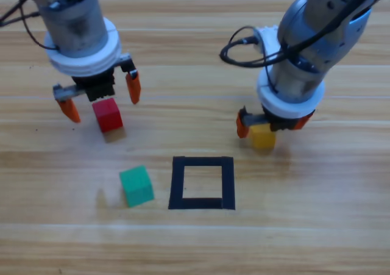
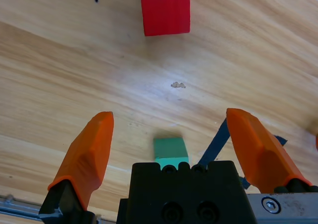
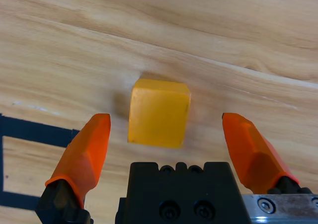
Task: Stack the blocks in the rectangular block: red at the bottom, yellow in the middle, green on top
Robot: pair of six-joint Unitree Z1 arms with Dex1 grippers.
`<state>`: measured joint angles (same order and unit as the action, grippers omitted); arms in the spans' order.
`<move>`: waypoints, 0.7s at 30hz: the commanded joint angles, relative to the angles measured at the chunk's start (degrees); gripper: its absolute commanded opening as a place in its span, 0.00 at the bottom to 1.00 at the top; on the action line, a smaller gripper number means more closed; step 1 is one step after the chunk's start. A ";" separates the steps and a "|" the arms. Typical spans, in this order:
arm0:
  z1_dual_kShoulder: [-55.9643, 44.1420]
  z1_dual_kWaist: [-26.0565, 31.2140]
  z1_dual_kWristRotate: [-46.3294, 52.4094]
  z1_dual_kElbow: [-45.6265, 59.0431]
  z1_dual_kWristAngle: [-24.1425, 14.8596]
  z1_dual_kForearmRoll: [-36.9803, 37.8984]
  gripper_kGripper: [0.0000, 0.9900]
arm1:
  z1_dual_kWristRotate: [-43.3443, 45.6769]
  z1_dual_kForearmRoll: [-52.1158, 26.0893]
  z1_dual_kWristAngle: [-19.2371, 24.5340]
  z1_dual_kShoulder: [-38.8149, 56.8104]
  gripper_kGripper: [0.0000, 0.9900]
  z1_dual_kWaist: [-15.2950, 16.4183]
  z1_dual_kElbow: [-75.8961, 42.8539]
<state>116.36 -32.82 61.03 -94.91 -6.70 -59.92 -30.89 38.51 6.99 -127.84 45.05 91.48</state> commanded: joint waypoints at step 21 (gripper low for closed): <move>12.14 8.39 -0.91 -7.84 4.24 -0.46 0.98 | 2.67 0.34 -0.40 -0.57 0.09 -1.46 -2.53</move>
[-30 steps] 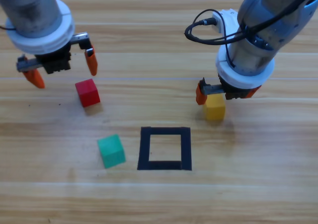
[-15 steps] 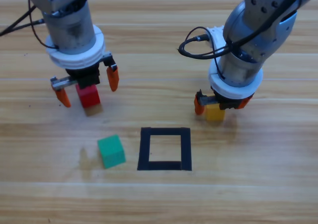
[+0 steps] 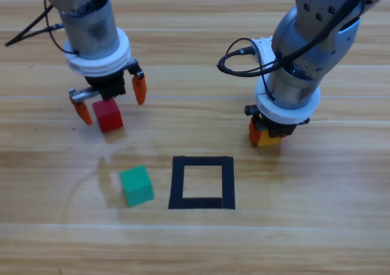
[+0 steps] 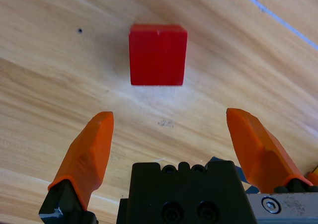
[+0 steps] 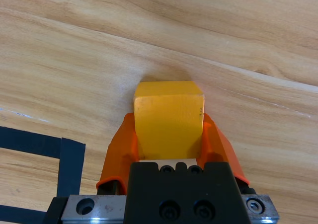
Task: Stack the blocks in the rectangular block: red at the bottom, yellow in the middle, green on top
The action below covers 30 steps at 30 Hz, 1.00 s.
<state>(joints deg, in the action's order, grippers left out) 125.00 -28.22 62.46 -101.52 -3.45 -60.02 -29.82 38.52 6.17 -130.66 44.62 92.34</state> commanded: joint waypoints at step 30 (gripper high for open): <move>7.72 6.33 -9.20 5.45 2.22 9.05 0.59 | 3.45 -3.10 4.03 18.16 0.09 3.10 -15.61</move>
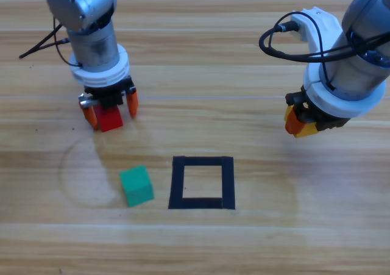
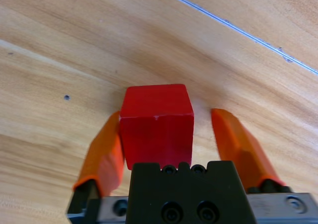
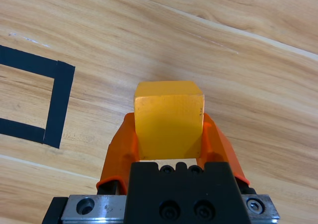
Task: Stack the blocks in the rectangular block: red at the bottom, yellow in the middle, green on top
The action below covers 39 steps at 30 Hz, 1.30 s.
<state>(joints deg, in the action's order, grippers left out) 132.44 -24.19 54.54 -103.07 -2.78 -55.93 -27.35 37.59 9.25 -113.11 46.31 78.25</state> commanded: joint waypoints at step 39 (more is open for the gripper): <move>-1.31 -25.56 -0.57 -12.95 -0.82 -16.50 0.07 | 1.77 -2.61 0.50 2.81 0.09 1.50 -3.19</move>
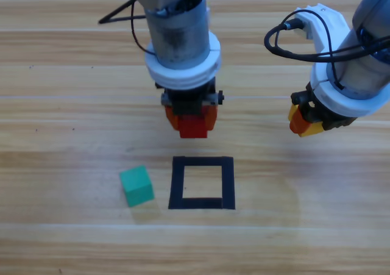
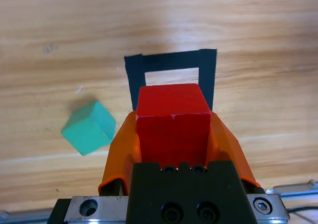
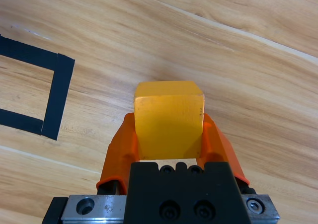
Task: Stack the blocks in the rectangular block: red at the bottom, yellow in the middle, green on top
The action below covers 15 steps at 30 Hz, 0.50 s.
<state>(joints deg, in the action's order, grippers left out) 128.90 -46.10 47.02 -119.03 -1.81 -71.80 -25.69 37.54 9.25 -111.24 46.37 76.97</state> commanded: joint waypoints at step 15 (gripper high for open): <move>4.87 -6.55 11.69 4.77 -1.71 0.08 0.07 | -0.07 -3.53 0.50 0.94 0.09 1.09 -3.32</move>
<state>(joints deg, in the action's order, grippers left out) 130.63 -51.17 57.91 -116.25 -3.21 -72.15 -25.69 35.10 9.25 -111.24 46.39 75.35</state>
